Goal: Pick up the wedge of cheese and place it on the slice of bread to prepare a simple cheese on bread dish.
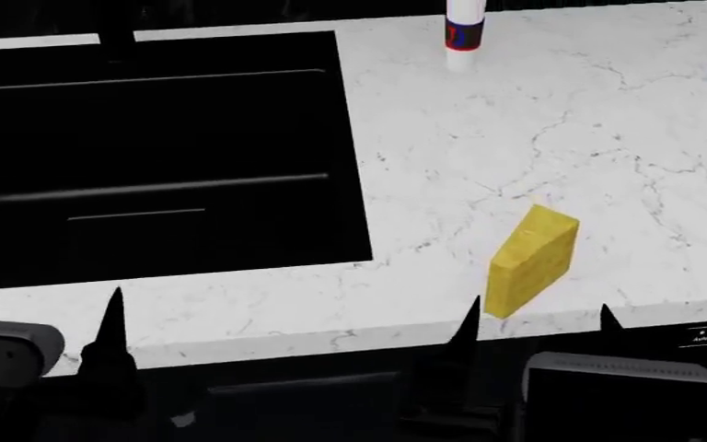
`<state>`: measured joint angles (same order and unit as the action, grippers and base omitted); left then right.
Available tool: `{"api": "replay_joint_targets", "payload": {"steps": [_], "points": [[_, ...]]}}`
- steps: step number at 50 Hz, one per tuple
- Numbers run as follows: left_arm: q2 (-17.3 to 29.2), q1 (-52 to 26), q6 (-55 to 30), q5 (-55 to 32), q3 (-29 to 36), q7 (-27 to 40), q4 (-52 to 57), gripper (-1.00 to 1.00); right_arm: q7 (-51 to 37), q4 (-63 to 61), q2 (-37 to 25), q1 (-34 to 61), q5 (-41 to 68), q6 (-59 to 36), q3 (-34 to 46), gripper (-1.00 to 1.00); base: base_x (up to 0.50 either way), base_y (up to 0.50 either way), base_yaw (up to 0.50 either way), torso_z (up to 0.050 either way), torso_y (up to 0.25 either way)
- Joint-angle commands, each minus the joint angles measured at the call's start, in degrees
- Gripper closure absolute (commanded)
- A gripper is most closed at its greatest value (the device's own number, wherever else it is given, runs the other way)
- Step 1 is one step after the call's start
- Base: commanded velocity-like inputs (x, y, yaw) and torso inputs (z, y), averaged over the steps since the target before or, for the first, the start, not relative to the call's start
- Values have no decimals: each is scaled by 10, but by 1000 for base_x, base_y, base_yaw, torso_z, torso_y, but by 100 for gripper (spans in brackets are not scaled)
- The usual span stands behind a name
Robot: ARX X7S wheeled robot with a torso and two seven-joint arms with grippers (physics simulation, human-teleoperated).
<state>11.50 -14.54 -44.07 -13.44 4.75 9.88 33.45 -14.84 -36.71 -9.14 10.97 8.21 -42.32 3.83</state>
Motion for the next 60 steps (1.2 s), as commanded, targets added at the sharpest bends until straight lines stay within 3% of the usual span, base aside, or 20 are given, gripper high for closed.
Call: {"api": "replay_joint_targets", "payload": {"steps": [1,9,10,16,26,31,33,36,44,49,60], "points": [[3,0,0,-3,2,3,0,-100,-12,-7,-4,0,0,-7,-2,-100,515,71,0,0,0],[5,0,1,-4,6,5,-1,-100,-17,-17,-6,0,9,-21,-15,-100,505,5,0,0,0],[5,-1,2,-4,5,6,-3,-100,-21,-96,27,-48,64,-99,-51,-100,0,0,0,0,0],[6,-1,2,-6,5,9,-2,-100,-29,-148,52,-91,109,-168,-70,-100,0,0,0,0,3],[8,-2,3,-8,8,11,-3,-100,-75,-194,88,-59,192,-302,-130,-100,0,0,0,0,0],[9,-1,4,-11,7,12,-3,-100,-181,-182,89,-9,313,-369,-163,-100,0,0,0,0,0],[9,-1,5,-12,6,12,-3,-100,-237,-166,90,14,410,-403,-197,-100,0,0,0,0,0],[9,-1,6,-13,6,13,-3,-100,-437,-100,91,60,594,-437,-245,-100,0,0,0,0,0],[11,-1,6,-16,6,15,-2,-100,-682,-49,83,152,717,-460,-206,-100,0,0,0,0,0],[11,-1,6,-19,5,16,-2,-100,-735,-36,78,189,726,-451,-163,-100,0,0,0,0,0],[14,1,5,-22,7,19,1,-100,-745,-1,84,250,655,-441,-100,-100,0,0,0,0,0]]}}
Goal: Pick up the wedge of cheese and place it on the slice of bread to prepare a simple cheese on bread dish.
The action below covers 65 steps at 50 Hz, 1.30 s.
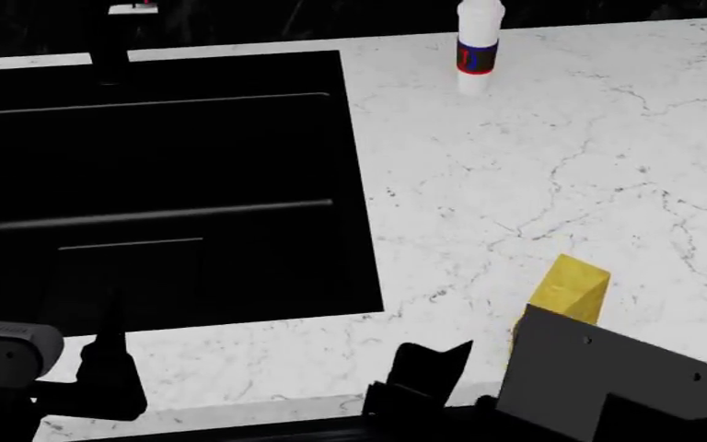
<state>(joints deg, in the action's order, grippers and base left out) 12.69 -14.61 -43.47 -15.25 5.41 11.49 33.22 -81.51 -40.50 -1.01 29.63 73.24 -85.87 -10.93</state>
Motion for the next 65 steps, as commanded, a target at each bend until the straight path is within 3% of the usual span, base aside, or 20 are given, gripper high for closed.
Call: {"api": "replay_joint_targets", "payload": {"steps": [1,10,19,65], "points": [[3,2,0,-4,1,3,2,-100,-75,41,0,67,-8,0,57,-100,0,0,0,0,0],[4,5,4,-7,0,5,1,-100,-5,83,-43,41,-145,92,170,-100,0,0,0,0,0],[7,0,4,-12,-1,4,-4,-100,25,132,-55,44,-196,137,214,-100,0,0,0,0,0],[14,0,5,-27,1,15,-2,-100,103,301,-72,68,-278,251,277,-100,0,0,0,0,0]]}}
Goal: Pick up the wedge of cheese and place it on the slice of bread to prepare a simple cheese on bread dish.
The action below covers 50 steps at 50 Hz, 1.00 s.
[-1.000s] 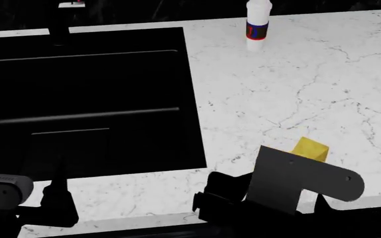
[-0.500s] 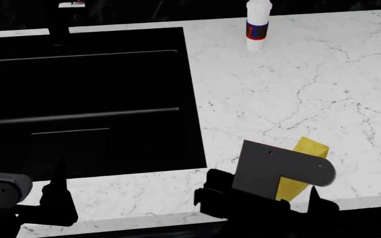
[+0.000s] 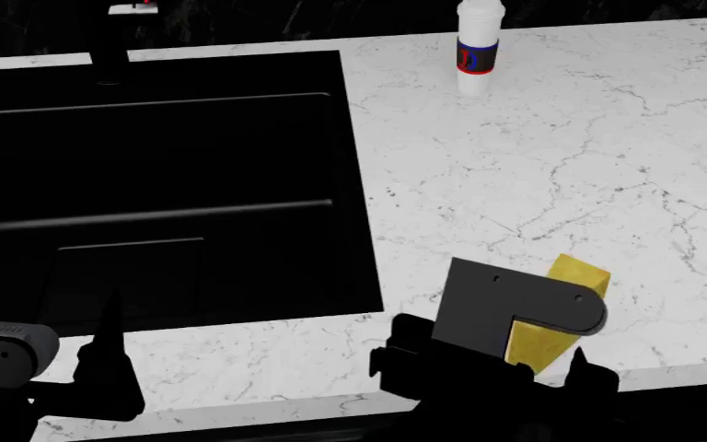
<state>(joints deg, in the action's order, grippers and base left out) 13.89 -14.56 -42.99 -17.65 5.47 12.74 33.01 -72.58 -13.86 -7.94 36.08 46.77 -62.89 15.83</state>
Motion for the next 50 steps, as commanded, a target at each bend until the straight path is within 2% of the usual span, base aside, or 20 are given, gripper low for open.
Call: {"api": "replay_joint_targets", "payload": {"steps": [1,38,39,50], "points": [[2,-1,0,-4,0,3,0,-100,14,36,-3,3,-14,22,9,-100,0,0,0,0,0],[8,0,5,-12,6,12,-1,-100,47,103,-13,6,-40,78,31,-100,0,0,0,0,0],[8,-1,5,-12,6,12,-1,-100,42,96,-14,5,-41,78,31,100,0,0,0,0,0],[10,-3,5,-15,7,15,-4,-100,36,71,-19,2,-38,74,35,100,0,0,0,0,0]]}}
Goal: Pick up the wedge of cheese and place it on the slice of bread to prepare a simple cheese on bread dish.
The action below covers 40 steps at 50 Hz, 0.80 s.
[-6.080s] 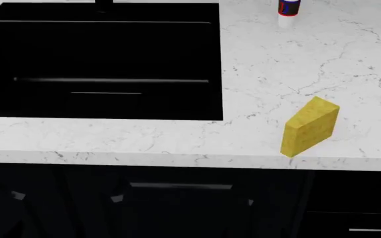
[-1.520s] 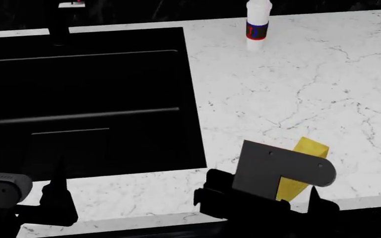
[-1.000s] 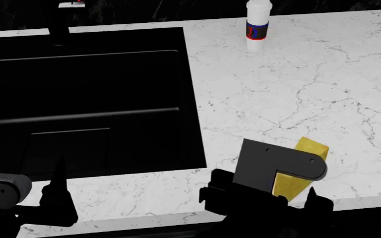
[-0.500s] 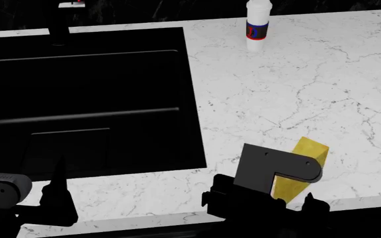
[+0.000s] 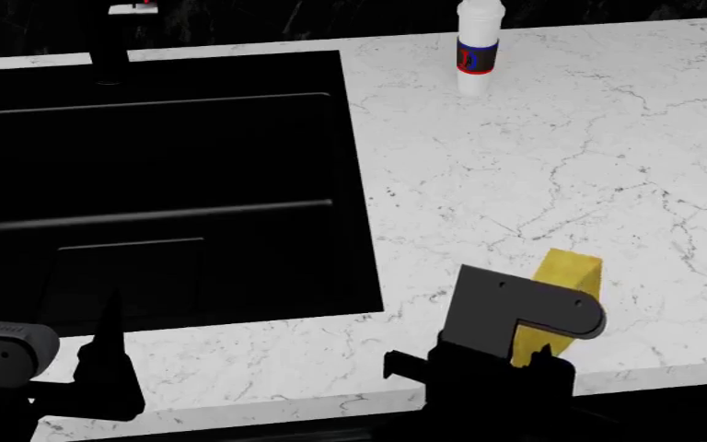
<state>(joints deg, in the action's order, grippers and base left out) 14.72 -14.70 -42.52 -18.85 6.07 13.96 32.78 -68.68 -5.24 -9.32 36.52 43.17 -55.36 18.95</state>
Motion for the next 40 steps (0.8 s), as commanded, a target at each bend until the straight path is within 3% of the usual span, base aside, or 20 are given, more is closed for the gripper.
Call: {"api": "replay_joint_targets", "payload": {"steps": [1,8,10,12,18,23,40], "points": [[2,-1,1,-4,1,2,-2,-100,-5,-18,-6,-3,-2,-2,4,100,0,0,0,0,0],[3,0,2,-6,2,4,0,-100,-37,-126,-34,10,21,-50,-2,100,0,0,0,0,0],[4,0,3,-5,3,5,-1,-100,-12,-180,-66,16,2,-35,33,100,0,0,0,0,0],[4,0,3,-5,3,6,-1,-100,-41,-188,-55,20,46,-83,-5,100,0,0,0,0,0],[6,0,6,-3,7,8,-2,-100,17,-266,-105,51,153,-144,-28,100,0,0,0,0,0],[7,-1,6,-3,10,10,-4,-100,34,-322,-140,54,238,-128,-123,100,0,0,0,0,0],[9,-4,5,-7,11,16,-5,-100,80,-410,-227,19,299,-105,-204,100,-3,-20,0,0,0]]}}
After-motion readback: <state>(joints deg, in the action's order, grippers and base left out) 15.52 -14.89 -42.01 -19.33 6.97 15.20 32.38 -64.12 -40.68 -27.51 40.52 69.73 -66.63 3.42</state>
